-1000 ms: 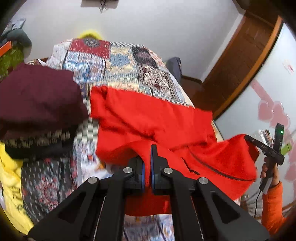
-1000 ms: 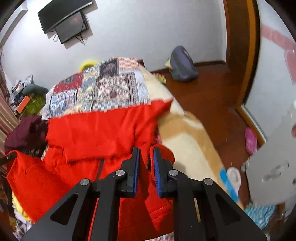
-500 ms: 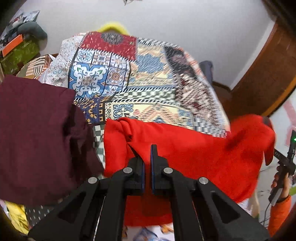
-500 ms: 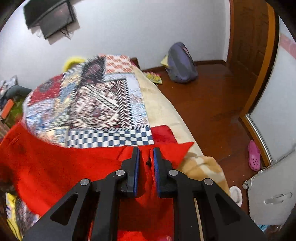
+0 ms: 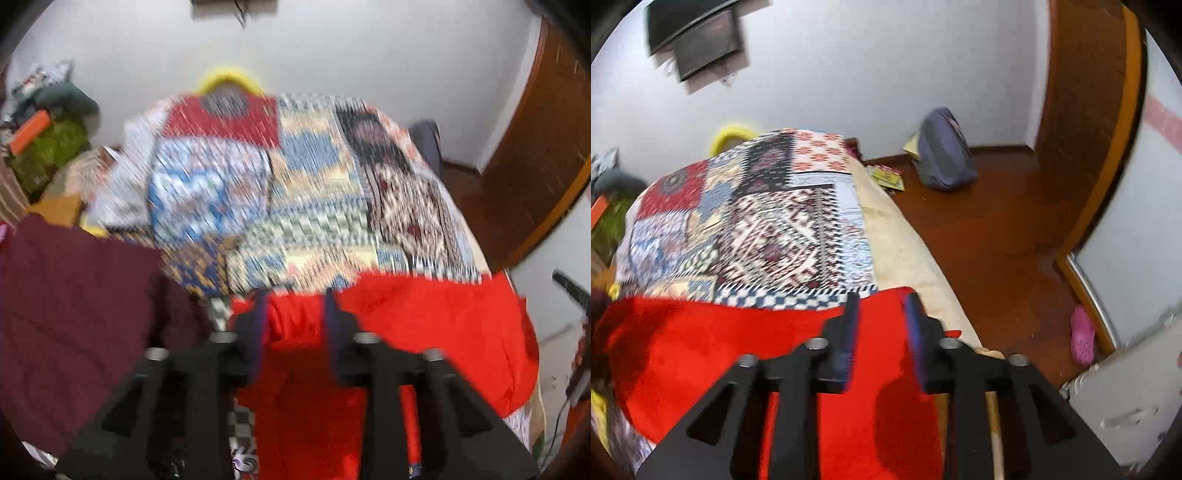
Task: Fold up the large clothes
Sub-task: 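Carry the folded jacket aside with both grippers and release it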
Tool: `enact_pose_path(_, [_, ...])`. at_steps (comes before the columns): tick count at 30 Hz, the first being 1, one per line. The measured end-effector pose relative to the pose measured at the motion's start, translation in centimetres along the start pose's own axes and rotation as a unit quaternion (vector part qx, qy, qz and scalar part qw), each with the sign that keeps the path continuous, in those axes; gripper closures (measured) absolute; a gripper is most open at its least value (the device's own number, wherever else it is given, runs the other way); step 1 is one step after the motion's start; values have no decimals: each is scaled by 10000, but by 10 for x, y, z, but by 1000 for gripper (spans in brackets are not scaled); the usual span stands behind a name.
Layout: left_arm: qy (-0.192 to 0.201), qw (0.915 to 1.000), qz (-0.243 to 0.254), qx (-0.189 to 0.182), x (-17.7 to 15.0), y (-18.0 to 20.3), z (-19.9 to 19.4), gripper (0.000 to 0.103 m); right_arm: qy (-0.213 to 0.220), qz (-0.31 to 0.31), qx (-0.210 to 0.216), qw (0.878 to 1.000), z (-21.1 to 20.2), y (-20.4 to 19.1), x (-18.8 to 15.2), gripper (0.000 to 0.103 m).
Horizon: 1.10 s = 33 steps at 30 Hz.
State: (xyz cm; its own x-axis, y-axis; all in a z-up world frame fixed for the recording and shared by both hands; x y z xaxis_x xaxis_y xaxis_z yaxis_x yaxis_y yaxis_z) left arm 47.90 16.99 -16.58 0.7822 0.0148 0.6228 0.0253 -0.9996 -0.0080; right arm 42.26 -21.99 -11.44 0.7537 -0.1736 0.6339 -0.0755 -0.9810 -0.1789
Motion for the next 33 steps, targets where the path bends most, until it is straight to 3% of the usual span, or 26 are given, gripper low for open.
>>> enact_pose_path(2, [176,9998,-5,91,4,-3,-13,55,26,-164,113,9998,-9,-8,-8,63])
enact_pose_path(7, [26,9992,391,-30,-11,13,-26,54,-232,-529,366,9977,-14,-35,-34,62])
enact_pose_path(11, [-280,9953,875,-293,-44,44,-16,53,-557,-841,496,9937,-3,-59,-64,56])
enact_pose_path(16, [-709,9869,1320,-604,-95,83,11,53,-923,-1287,646,9853,11,-86,-112,56])
enact_pose_path(20, [-959,9809,1572,-630,-132,102,32,53,-1123,-1640,518,9787,25,-93,-146,54])
enact_pose_path(23, [-973,9831,1424,-609,-148,95,41,45,-960,-1765,417,9787,25,-84,-156,36])
enact_pose_path(27, [-896,9884,1016,-687,-158,72,37,44,-808,-1438,403,9855,15,-54,-152,34])
enact_pose_path(30, [-905,9906,864,-549,-167,53,35,44,-803,-1279,12,9885,15,-25,-151,34])
enact_pose_path(33, [-935,9915,857,-298,-177,39,32,44,-940,-962,50,9909,14,5,-157,34])
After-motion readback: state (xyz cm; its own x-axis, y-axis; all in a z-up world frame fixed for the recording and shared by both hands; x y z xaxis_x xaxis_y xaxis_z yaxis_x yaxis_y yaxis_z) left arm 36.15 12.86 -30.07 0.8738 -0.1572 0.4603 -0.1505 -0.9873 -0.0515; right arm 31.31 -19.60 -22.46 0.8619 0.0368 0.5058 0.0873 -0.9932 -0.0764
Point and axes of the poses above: each gripper's, at about its wrist camera, not at the fingertips, and z roughly the way its jaws point, y to its right, x to its top, the point moved 5 cm from there along z, roughly the way its jaws point, and after that the axes turned 10 degrees about z, right-handed, at the moved point
